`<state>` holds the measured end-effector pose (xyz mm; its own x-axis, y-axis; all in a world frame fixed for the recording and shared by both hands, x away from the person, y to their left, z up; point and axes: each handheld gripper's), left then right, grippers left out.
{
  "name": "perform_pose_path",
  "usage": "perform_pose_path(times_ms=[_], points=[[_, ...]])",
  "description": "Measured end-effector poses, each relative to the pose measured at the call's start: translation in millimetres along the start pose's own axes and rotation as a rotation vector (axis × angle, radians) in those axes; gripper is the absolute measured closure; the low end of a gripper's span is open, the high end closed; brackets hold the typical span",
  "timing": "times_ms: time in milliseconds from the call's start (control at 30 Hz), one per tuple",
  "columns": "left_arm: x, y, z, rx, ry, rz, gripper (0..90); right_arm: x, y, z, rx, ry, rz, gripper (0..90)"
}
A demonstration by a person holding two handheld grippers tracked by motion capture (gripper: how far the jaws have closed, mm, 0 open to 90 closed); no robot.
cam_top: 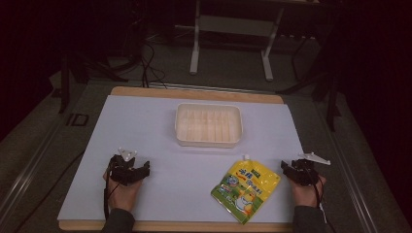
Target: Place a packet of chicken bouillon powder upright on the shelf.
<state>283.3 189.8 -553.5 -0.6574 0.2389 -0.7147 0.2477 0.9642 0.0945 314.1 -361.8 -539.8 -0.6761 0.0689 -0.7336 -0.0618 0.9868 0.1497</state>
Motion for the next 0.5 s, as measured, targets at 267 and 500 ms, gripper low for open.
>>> perform_pose_path(times_ms=[267,500], points=[[1.5,-4.3,-2.9,0.019,-0.037,0.081,45.5,-17.7,6.8,-8.0,-0.113,0.025,-0.067,55.9],[2.5,-5.1,-5.2,0.039,-0.076,0.107,52.4,-34.1,14.3,-8.4,-0.210,0.073,-0.127,55.0]])
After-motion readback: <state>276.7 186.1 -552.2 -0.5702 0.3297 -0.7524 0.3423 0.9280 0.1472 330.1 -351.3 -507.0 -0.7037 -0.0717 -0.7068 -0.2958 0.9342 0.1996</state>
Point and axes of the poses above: each handheld gripper's, and its own axes: z roughly forward along the jaws, x roughly out of its underside, y roughly to its left, and after that the axes turned 7 degrees about z, right-handed
